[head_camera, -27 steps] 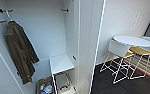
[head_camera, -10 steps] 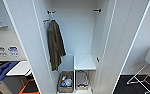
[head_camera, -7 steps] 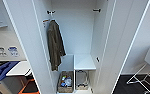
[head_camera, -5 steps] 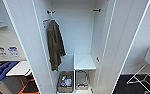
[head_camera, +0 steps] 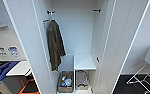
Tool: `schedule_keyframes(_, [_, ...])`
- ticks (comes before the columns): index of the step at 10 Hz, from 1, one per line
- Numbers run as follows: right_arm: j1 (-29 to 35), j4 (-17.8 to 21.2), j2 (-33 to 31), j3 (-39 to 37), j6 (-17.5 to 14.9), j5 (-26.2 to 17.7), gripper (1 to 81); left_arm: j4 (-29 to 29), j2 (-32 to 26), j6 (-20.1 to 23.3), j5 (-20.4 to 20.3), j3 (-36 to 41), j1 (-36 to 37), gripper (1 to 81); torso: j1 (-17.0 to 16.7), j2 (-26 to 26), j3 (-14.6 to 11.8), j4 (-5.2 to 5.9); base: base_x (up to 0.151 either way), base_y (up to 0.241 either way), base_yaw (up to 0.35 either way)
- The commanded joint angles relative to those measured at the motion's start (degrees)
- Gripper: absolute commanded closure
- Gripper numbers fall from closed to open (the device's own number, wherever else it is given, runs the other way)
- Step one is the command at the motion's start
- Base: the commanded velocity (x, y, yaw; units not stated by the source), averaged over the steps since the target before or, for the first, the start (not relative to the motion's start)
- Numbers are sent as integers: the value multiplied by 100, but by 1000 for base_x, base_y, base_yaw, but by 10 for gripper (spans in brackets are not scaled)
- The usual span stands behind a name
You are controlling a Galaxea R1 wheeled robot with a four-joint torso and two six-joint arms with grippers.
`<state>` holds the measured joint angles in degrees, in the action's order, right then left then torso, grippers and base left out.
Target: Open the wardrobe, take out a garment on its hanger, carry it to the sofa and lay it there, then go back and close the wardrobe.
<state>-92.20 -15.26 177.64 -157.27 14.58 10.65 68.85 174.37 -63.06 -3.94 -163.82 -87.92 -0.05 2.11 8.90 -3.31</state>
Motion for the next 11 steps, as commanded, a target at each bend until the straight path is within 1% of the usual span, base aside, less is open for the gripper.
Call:
schedule_keyframes(1, [153,-29,81,22,-17,-345,10,-4132,221,4921,482,51,129,10,5,0,0,0,0,0,0])
schedule_keyframes(2, [153,-29,73,22,-17,-345,10,-3039,164,3602,231,73,93,10,5,0,0,0,0,0,0])
schedule_keyframes(3, [161,-29,72,22,-17,-345,10,-6086,282,6870,482,104,191,10,5,0,0,0,0,0,0])
schedule_keyframes(4, [162,-29,63,13,-25,-345,10,-6349,387,6993,454,79,355,10,5,0,0,0,0,0,0])
schedule_keyframes(5, [188,-29,63,5,-25,-354,10,-6331,396,6974,777,104,437,10,5,0,0,0,0,0,0])
schedule_keyframes(6, [171,-29,46,-4,-17,-362,10,-6375,397,6965,851,104,446,10,5,0,0,0,0,0,0])
schedule_keyframes(8, [179,-29,46,-22,-17,-362,10,-6332,265,7001,833,104,517,10,5,0,0,0,0,0,0])
schedule_keyframes(11, [162,-29,55,-22,-17,-362,10,-6332,256,6992,851,104,613,10,5,0,0,0,0,0,0])
